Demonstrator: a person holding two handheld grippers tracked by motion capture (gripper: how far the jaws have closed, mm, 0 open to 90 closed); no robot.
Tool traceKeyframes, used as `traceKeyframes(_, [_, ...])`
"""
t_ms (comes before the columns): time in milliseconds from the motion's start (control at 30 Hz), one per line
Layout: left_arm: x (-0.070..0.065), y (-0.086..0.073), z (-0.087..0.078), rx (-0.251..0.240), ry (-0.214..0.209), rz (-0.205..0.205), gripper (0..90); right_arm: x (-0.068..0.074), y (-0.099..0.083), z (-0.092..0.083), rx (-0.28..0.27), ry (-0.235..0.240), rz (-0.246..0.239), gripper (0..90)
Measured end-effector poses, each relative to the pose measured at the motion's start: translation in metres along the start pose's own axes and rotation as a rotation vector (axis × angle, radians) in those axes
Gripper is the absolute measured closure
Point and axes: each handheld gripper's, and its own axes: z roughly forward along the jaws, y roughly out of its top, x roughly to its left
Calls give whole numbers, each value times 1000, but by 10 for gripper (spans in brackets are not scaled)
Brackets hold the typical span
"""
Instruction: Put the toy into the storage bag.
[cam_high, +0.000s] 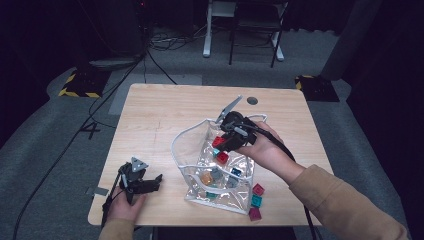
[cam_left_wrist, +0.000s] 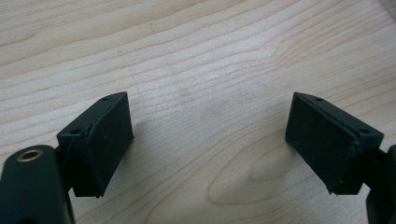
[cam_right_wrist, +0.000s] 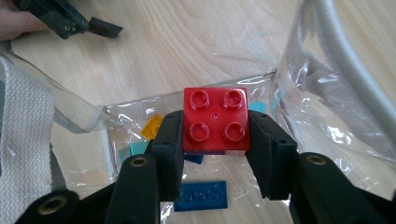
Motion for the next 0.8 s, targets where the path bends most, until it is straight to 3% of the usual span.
traceKeyframes(467, [0,0,0,0,0,1,152,3,-1,14,96,28,-9,580])
traceKeyframes(633, [0,0,0,0,0,1,152,2,-4,3,29,30,-1,531])
traceKeyframes(800, [0,0,0,0,0,1,152,2,-18,-26,-117,28,10,502])
